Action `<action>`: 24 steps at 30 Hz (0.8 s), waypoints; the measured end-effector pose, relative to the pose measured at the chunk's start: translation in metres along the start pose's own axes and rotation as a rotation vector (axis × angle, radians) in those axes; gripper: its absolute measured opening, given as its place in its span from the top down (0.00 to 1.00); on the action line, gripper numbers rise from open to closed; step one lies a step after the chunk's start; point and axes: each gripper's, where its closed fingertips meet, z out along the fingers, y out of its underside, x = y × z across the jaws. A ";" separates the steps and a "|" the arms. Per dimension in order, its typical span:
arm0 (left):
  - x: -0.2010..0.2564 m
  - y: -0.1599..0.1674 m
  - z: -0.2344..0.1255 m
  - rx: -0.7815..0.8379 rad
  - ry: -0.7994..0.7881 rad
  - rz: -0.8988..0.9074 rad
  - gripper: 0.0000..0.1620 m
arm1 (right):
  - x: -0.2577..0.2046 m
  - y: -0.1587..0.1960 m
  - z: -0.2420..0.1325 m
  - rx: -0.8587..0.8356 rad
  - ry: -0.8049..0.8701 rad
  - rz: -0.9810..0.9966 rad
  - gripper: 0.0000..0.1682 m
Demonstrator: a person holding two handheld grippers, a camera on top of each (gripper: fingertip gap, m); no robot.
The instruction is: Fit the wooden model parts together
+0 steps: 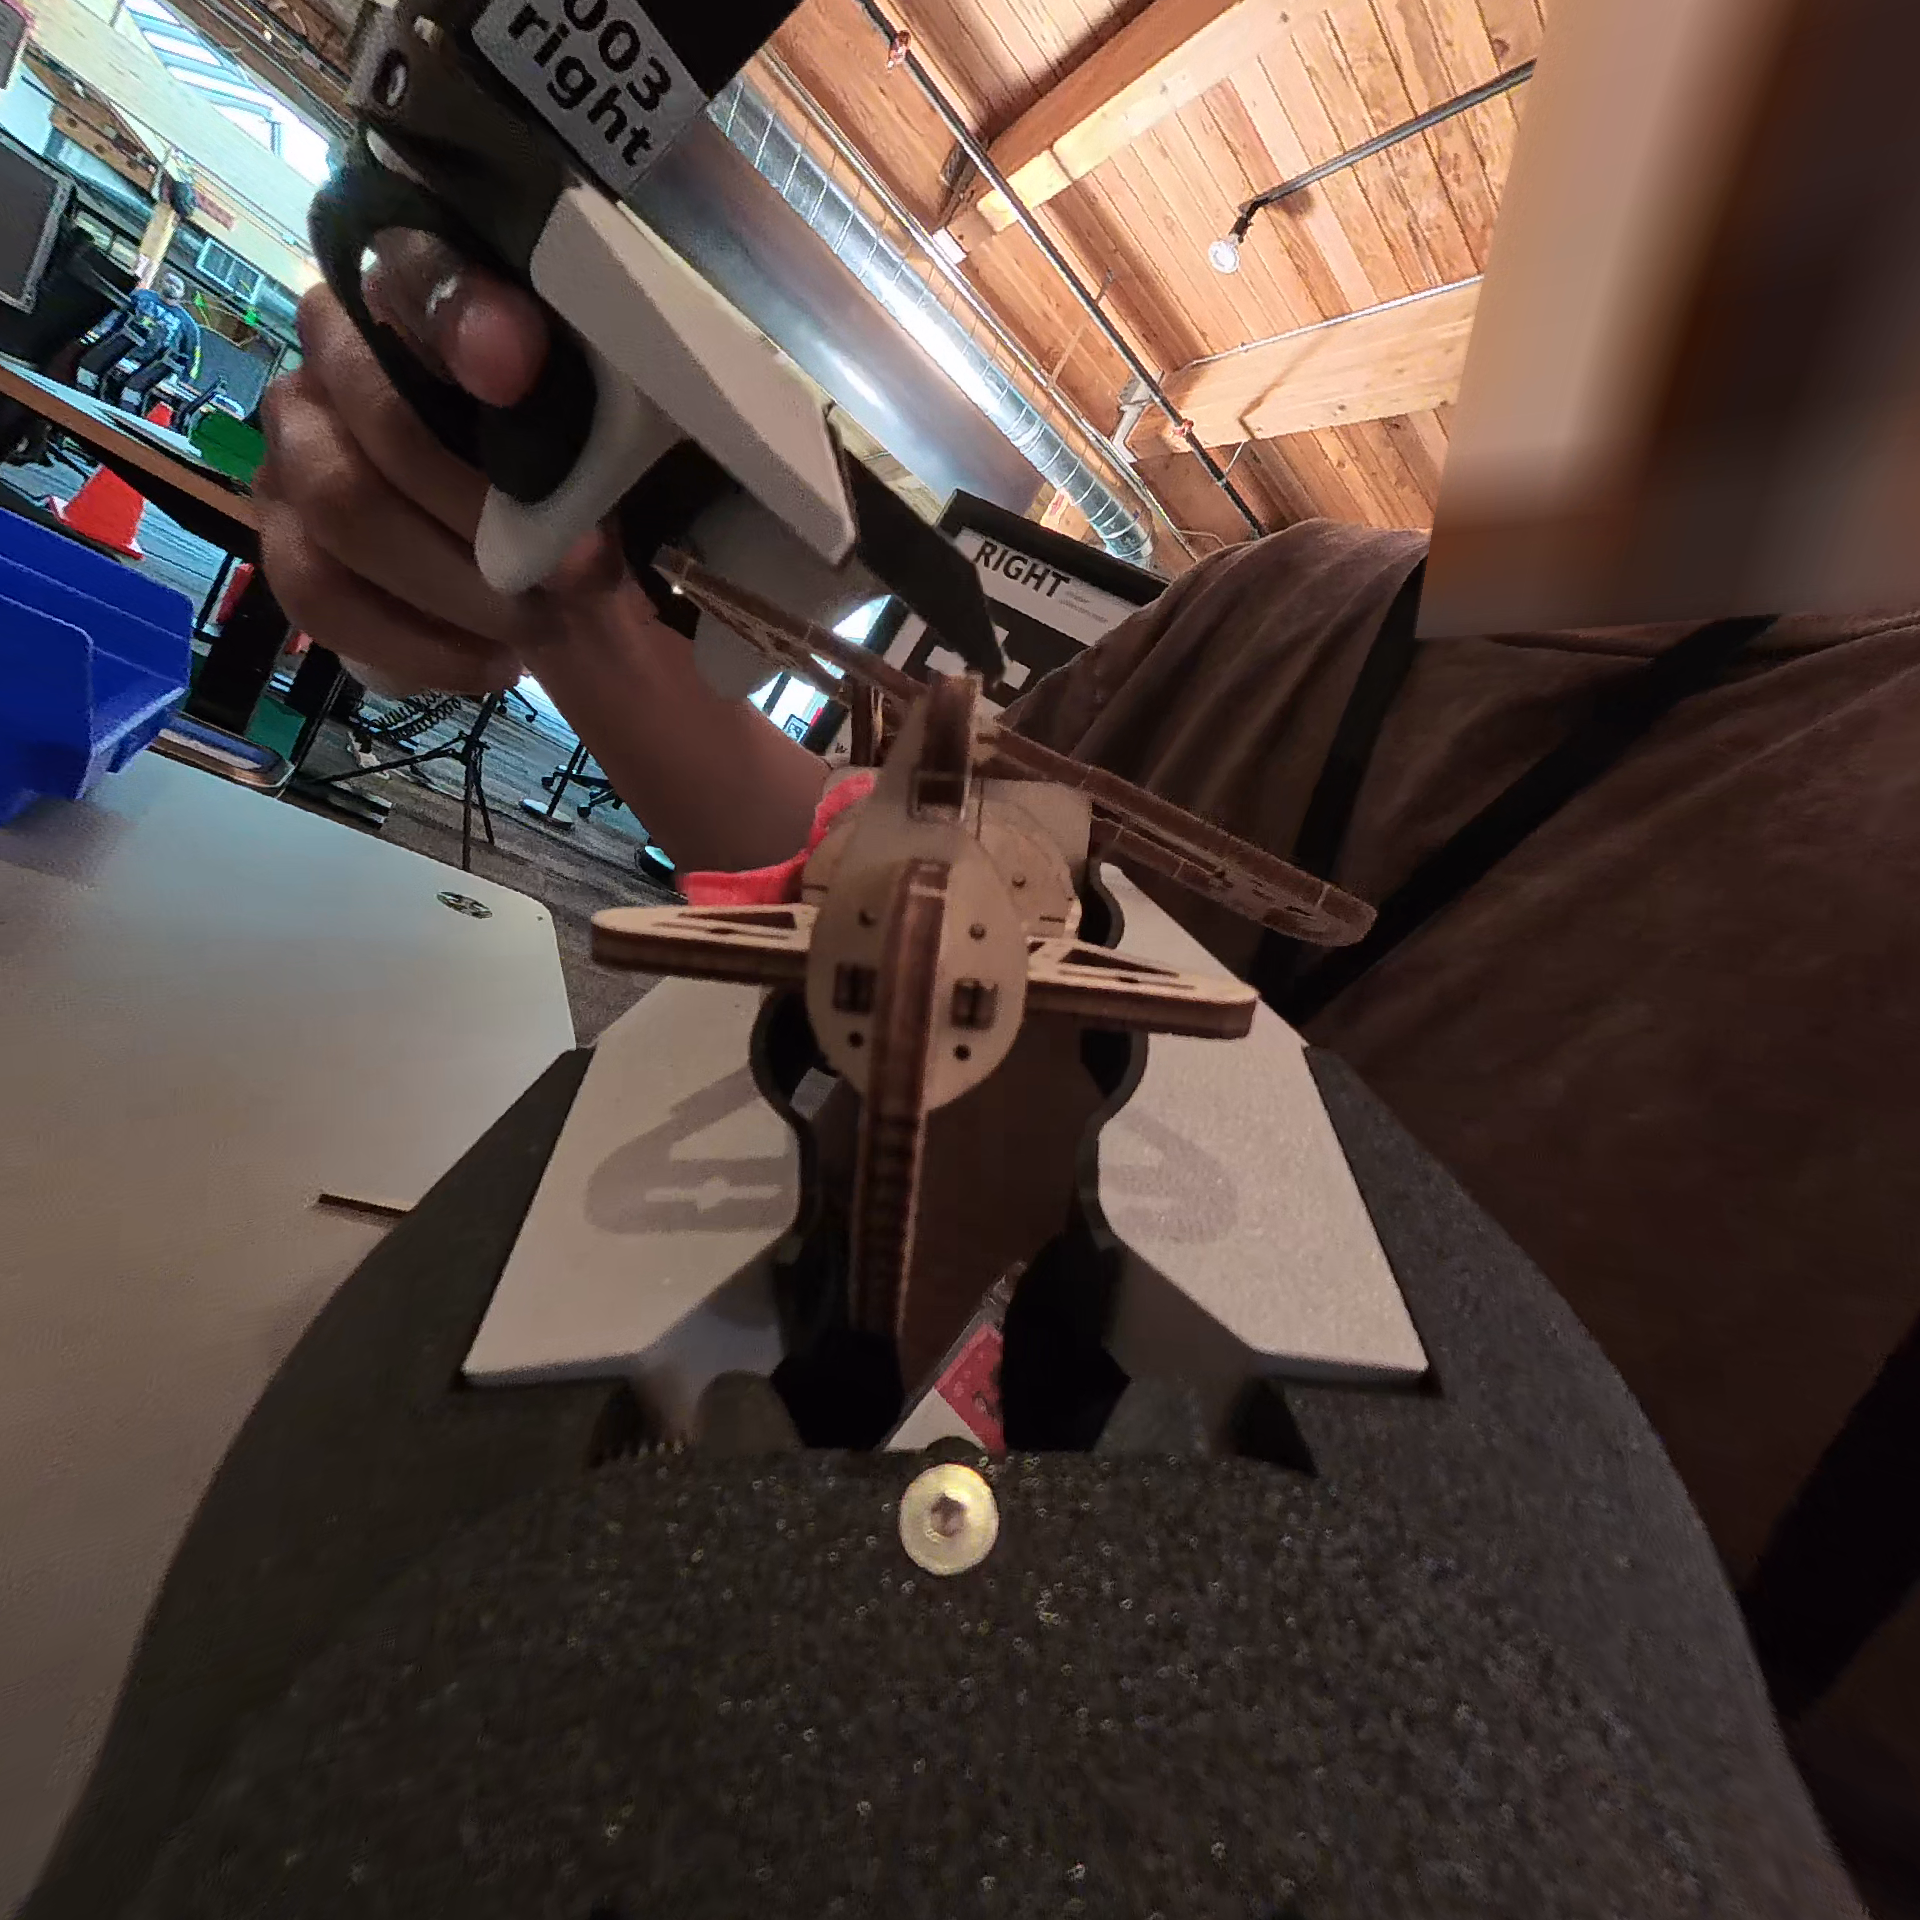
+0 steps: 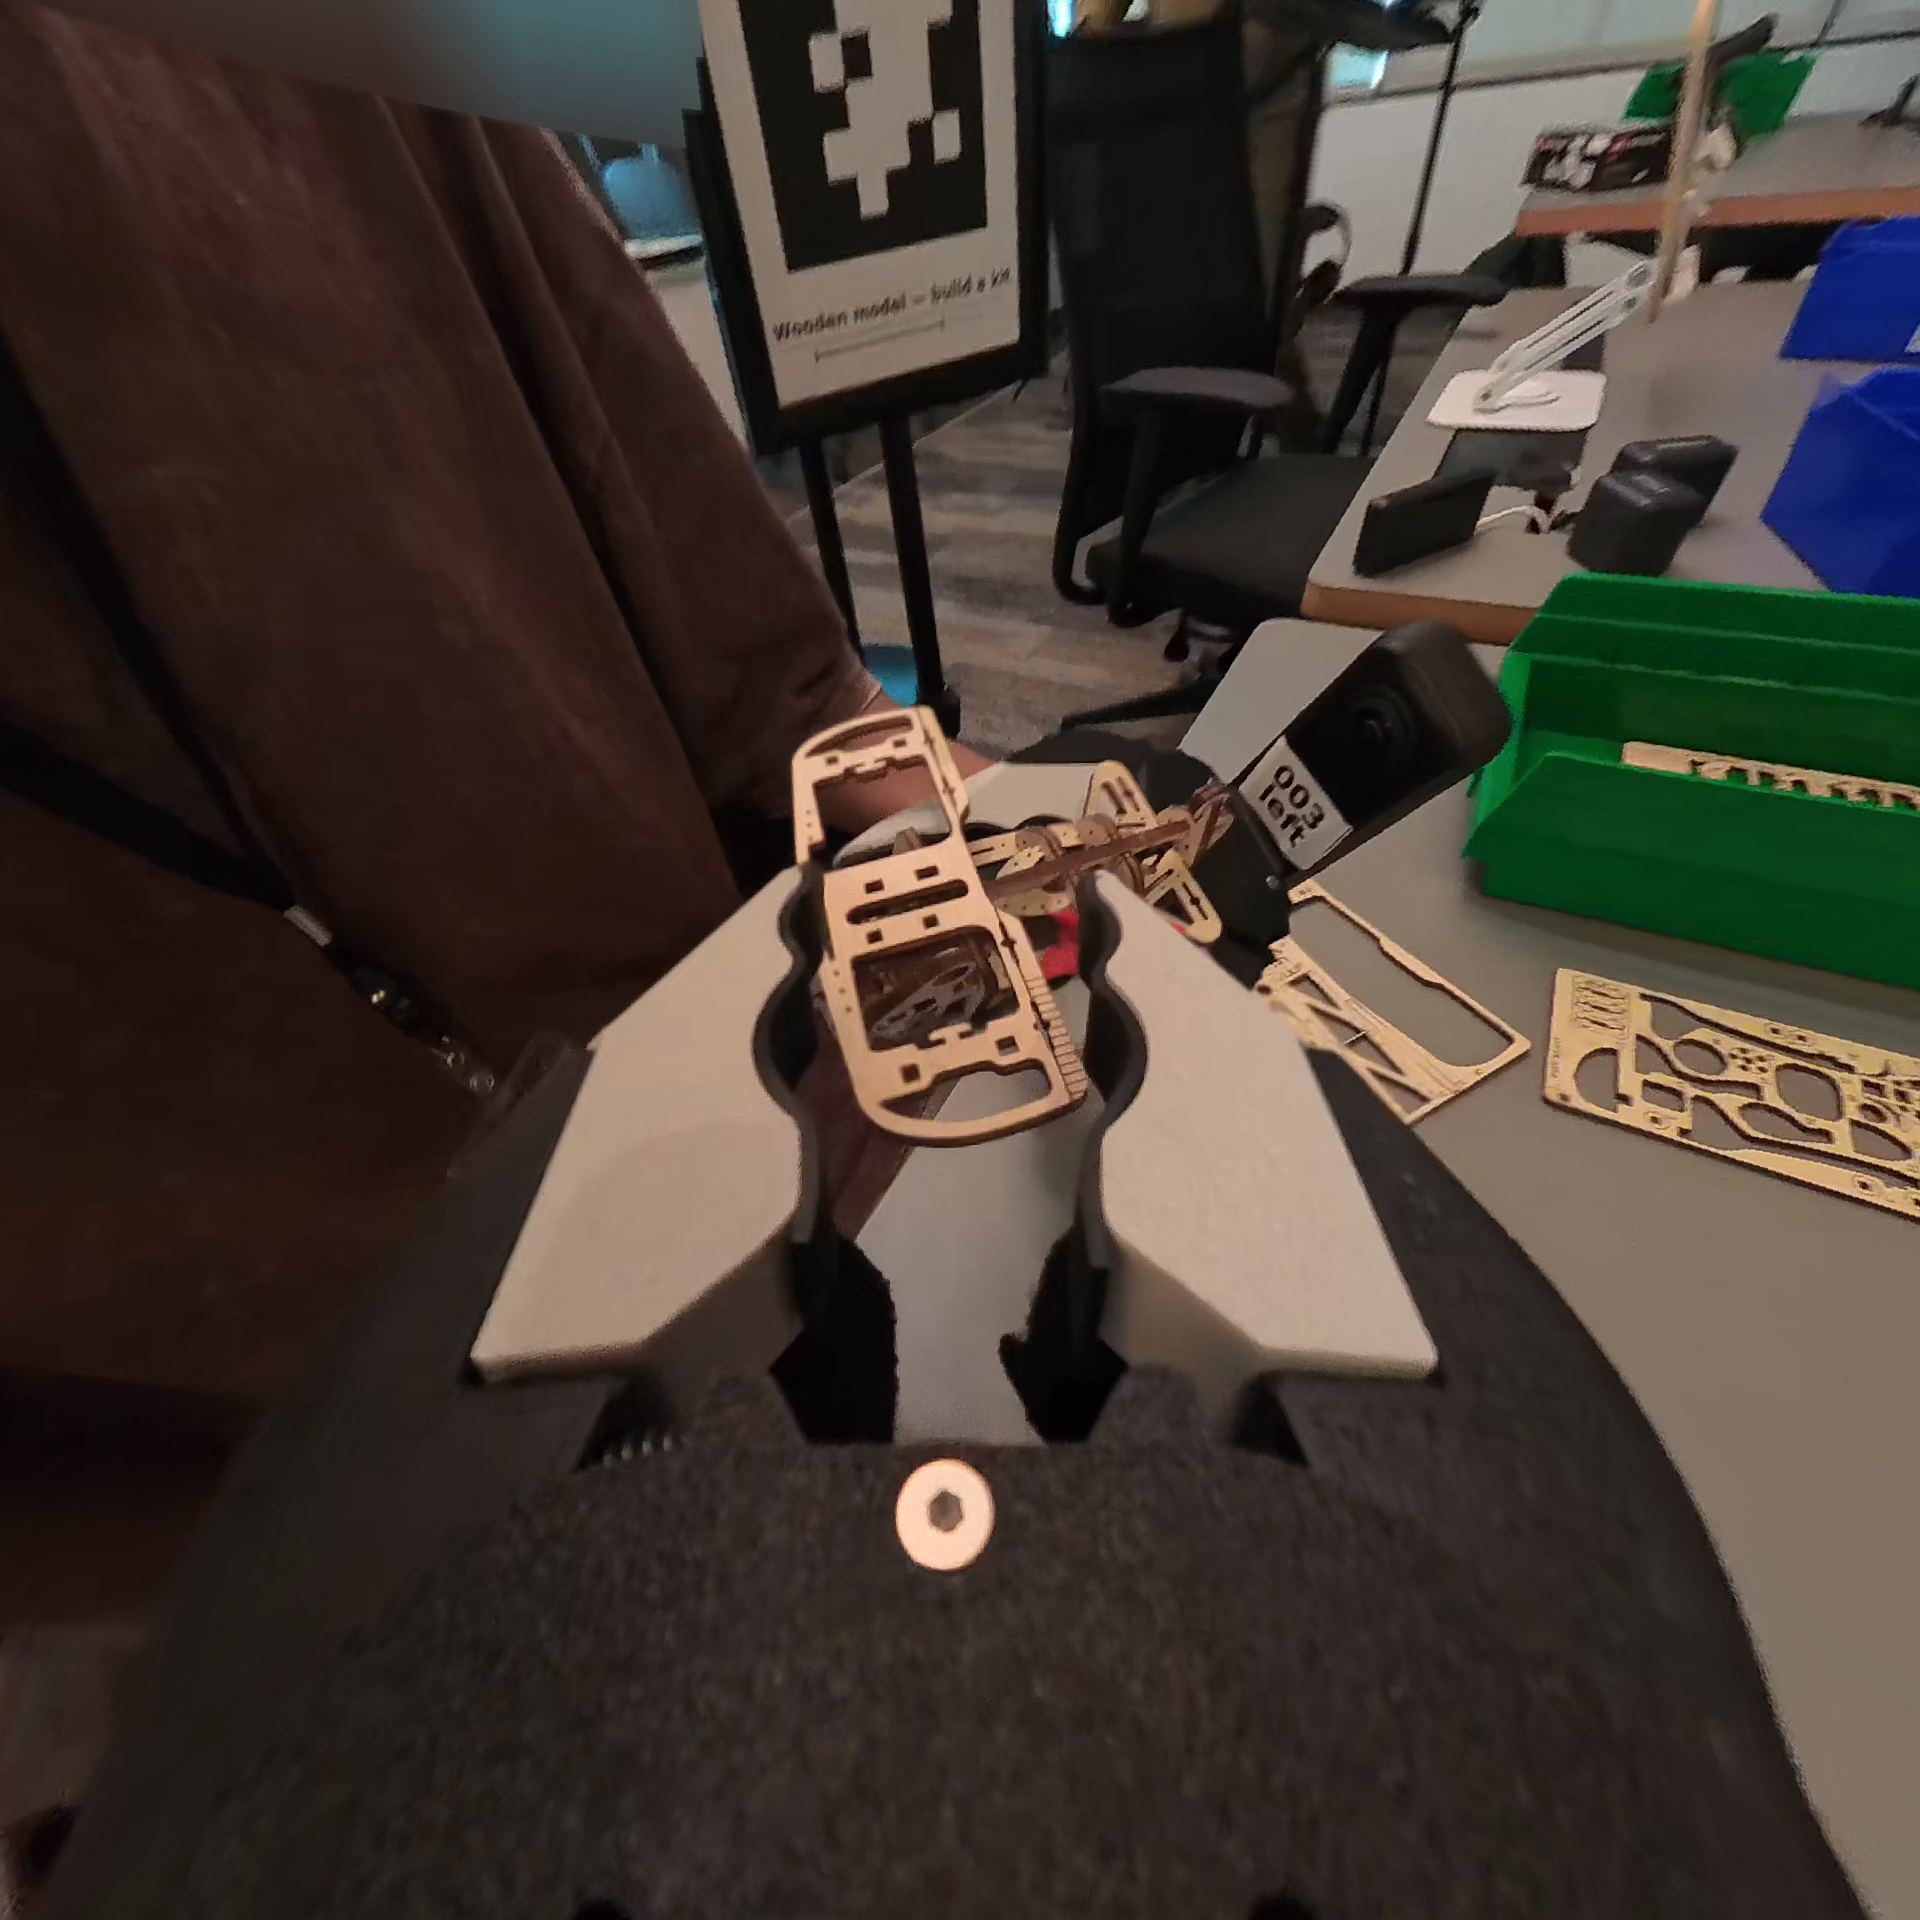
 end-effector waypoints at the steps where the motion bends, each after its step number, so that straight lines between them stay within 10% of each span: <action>1: -0.002 -0.001 0.000 0.007 -0.002 0.000 0.71 | 0.002 -0.004 -0.006 0.023 0.023 0.005 0.71; 7: -0.009 -0.011 -0.005 0.046 -0.061 0.046 0.71 | 0.025 -0.010 -0.065 0.216 0.468 0.053 0.68; 13: -0.020 -0.025 -0.011 0.089 -0.107 0.088 0.71 | 0.027 0.084 -0.121 0.229 0.991 0.201 0.62; 24: -0.068 -0.070 -0.014 0.055 -0.077 0.105 0.71 | 0.033 0.138 -0.136 0.261 1.038 0.321 0.64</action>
